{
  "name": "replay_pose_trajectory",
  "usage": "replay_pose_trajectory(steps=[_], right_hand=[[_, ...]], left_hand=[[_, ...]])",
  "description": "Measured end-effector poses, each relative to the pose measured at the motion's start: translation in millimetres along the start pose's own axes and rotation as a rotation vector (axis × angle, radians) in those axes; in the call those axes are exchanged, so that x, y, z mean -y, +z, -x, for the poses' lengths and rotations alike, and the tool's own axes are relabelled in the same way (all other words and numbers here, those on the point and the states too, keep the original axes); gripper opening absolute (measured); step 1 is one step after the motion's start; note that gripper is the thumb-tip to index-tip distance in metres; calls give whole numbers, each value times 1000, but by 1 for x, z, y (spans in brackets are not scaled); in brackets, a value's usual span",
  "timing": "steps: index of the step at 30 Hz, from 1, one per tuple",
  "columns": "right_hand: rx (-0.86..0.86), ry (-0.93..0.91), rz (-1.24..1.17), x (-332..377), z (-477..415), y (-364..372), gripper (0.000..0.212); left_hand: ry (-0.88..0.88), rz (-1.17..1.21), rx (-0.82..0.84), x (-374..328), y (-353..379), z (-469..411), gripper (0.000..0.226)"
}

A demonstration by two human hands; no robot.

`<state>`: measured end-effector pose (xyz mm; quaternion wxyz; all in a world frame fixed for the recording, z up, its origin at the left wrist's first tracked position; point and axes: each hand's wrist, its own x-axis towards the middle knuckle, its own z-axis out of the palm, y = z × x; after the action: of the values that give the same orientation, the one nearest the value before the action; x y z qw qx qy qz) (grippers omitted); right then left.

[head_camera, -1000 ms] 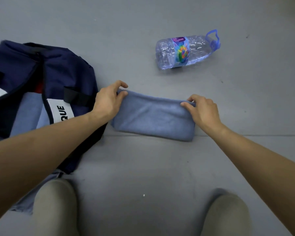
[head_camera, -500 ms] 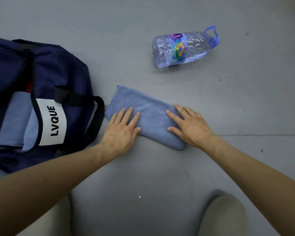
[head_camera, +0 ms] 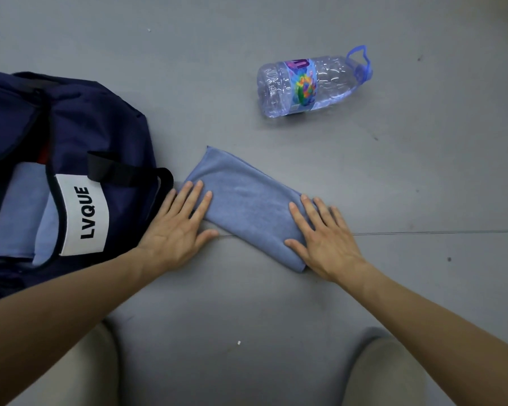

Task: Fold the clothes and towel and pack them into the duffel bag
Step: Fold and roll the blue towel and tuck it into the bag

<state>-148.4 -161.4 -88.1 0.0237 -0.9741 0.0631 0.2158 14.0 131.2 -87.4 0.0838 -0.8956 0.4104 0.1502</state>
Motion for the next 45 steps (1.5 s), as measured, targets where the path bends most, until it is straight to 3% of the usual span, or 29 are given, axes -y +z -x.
replay_pose_trajectory(steps=[4, 8, 14, 18, 23, 27, 34, 42, 45], right_hand=[[-57, 18, -11, 12, 16, 3, 80], [-100, -22, -27, 24, 47, 15, 77], [-126, -121, -68, 49, 94, 35, 64], [-132, -240, -57, 67, 102, 36, 62], [-269, -330, -87, 62, 86, 28, 47], [-295, -419, -88, 54, 74, 30, 50], [-330, -463, -136, 50, 66, 37, 35], [-331, -423, -145, 59, 55, 28, 8], [-327, -379, -186, 65, 50, 22, 6]], left_hand=[[60, 51, -101, -42, -5, 4, 70], [27, 133, -78, -74, 2, 19, 63], [132, 99, -45, -46, 4, 6, 63], [109, 38, -97, -47, 0, 4, 61], [414, 139, -288, -60, -9, 32, 41], [525, 209, -150, -71, 3, 65, 20], [494, 136, -66, -69, 15, 76, 49], [449, 206, -68, -71, 14, 69, 35], [442, 205, -65, -72, 13, 68, 40]])
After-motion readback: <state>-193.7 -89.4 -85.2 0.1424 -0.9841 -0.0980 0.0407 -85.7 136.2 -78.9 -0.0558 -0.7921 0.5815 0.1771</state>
